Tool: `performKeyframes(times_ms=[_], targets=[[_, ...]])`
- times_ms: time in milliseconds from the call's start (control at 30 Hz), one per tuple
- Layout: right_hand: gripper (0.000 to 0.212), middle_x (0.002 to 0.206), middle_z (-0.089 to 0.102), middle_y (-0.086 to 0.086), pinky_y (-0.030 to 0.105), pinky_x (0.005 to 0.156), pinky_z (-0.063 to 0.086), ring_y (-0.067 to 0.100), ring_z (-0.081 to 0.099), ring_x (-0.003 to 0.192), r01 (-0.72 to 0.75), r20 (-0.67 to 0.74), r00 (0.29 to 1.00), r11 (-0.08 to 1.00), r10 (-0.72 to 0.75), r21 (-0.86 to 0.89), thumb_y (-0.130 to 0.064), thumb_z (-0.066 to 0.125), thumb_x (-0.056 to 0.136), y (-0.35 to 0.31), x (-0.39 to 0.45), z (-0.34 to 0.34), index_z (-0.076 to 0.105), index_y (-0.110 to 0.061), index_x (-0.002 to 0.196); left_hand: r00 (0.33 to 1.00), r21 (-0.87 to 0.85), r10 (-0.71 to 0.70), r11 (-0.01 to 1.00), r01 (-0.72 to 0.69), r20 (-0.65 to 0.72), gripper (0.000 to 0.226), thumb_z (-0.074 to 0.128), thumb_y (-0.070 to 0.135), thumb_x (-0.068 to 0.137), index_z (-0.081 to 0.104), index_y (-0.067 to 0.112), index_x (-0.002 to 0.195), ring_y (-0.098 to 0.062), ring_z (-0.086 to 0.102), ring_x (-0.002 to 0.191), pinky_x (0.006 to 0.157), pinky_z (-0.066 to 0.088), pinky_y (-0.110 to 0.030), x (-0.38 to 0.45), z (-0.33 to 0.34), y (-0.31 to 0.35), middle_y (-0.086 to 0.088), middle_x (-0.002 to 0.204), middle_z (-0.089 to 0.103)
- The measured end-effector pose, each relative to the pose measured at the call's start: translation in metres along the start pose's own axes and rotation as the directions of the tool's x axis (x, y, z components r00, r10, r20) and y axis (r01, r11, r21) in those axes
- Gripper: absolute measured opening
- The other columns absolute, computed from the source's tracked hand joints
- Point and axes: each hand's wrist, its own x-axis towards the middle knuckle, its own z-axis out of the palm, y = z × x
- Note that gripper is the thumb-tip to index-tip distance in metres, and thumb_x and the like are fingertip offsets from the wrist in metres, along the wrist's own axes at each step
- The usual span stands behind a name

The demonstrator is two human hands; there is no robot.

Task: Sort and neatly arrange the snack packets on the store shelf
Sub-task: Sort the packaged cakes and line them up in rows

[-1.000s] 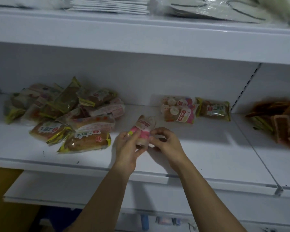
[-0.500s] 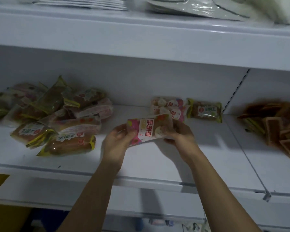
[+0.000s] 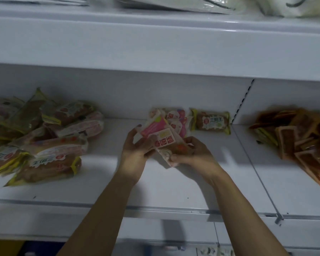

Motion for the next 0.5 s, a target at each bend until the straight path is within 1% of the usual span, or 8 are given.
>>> performKeyframes(times_ms=[33, 100, 133, 200, 267, 300, 400, 500], targets=[[0.065, 0.103, 0.076, -0.007, 0.018, 0.073, 0.054, 0.006, 0.073, 0.091, 0.014, 0.008, 1.000, 1.000, -0.014, -0.024, -0.025, 0.097, 0.059, -0.001, 0.001, 0.000, 0.062, -0.022, 0.113, 0.999, 0.050, -0.014, 0.999, 0.012, 0.046, 0.058, 0.075, 0.018, 0.084, 0.051, 0.008, 0.136, -0.037, 0.071, 0.108, 0.089, 0.059, -0.054, -0.002, 0.006, -0.001, -0.017, 0.119, 0.073], [0.060, 0.099, 0.077, -0.006, 0.017, 0.070, 0.055, 0.005, 0.074, 0.087, 0.050, 0.004, 0.999, 0.999, -0.050, -0.010, -0.022, 0.098, 0.063, -0.002, 0.001, 0.000, 0.062, -0.021, 0.112, 0.986, 0.241, -0.080, 0.970, 0.043, 0.147, 0.043, 0.072, 0.027, 0.091, 0.058, 0.015, 0.129, -0.034, 0.073, 0.104, 0.086, 0.060, -0.058, -0.006, 0.015, -0.004, -0.006, 0.116, 0.075], [0.058, 0.098, 0.077, -0.005, 0.017, 0.070, 0.055, 0.006, 0.074, 0.088, 0.061, 0.002, 0.998, 0.998, -0.061, 0.011, -0.025, 0.096, 0.065, -0.001, 0.001, 0.000, 0.063, -0.021, 0.112, 0.976, 0.286, -0.123, 0.956, 0.068, 0.180, 0.036, 0.070, 0.025, 0.095, 0.059, 0.021, 0.129, -0.029, 0.074, 0.103, 0.086, 0.061, -0.055, -0.008, 0.017, -0.006, 0.000, 0.115, 0.075], [0.051, 0.099, 0.077, -0.008, 0.020, 0.072, 0.054, 0.010, 0.073, 0.092, 0.093, 0.010, 0.996, 0.995, -0.094, 0.032, -0.046, 0.089, 0.071, -0.001, -0.001, -0.003, 0.066, -0.024, 0.111, 0.967, 0.280, -0.165, 0.954, 0.107, 0.193, 0.037, 0.070, 0.016, 0.095, 0.058, 0.027, 0.128, -0.024, 0.074, 0.100, 0.082, 0.062, -0.049, -0.009, 0.015, -0.008, 0.005, 0.111, 0.075], [0.055, 0.102, 0.075, -0.007, 0.029, 0.076, 0.052, 0.015, 0.070, 0.097, 0.109, 0.004, 0.994, 0.989, -0.110, 0.102, -0.066, 0.076, 0.075, 0.001, -0.003, -0.008, 0.065, -0.028, 0.114, 0.972, 0.318, -0.156, 0.944, 0.093, 0.178, 0.043, 0.073, 0.016, 0.084, 0.061, 0.028, 0.123, -0.022, 0.071, 0.087, 0.070, 0.058, -0.041, -0.007, 0.010, -0.004, 0.002, 0.106, 0.075], [0.059, 0.109, 0.074, -0.004, 0.033, 0.077, 0.051, 0.018, 0.069, 0.101, 0.096, 0.001, 0.995, 0.981, -0.098, 0.166, -0.067, 0.072, 0.074, 0.002, -0.002, -0.011, 0.062, -0.031, 0.120, 0.970, 0.375, -0.157, 0.924, 0.078, 0.186, 0.044, 0.070, 0.020, 0.080, 0.063, 0.027, 0.122, -0.022, 0.067, 0.080, 0.064, 0.053, -0.036, -0.007, 0.007, -0.002, -0.001, 0.104, 0.075], [0.073, 0.121, 0.072, -0.003, 0.033, 0.076, 0.056, 0.016, 0.070, 0.108, 0.134, 0.022, 0.990, 0.970, -0.142, 0.203, -0.047, 0.082, 0.069, -0.003, 0.003, -0.016, 0.052, -0.038, 0.134, 0.954, 0.552, -0.186, 0.834, 0.028, 0.233, 0.046, 0.070, 0.032, 0.078, 0.067, 0.027, 0.123, -0.019, 0.061, 0.073, 0.058, 0.042, -0.031, -0.004, -0.002, 0.004, -0.004, 0.096, 0.076], [0.075, 0.121, 0.073, 0.005, 0.038, 0.077, 0.060, 0.025, 0.072, 0.109, 0.158, -0.020, 0.987, 0.953, -0.158, 0.258, -0.024, 0.085, 0.072, 0.001, 0.010, -0.017, 0.051, -0.031, 0.139, 0.973, 0.530, -0.144, 0.848, 0.028, 0.180, 0.051, 0.081, 0.041, 0.070, 0.071, 0.026, 0.117, -0.021, 0.061, 0.072, 0.059, 0.042, -0.033, 0.000, -0.008, 0.010, -0.007, 0.095, 0.077]])
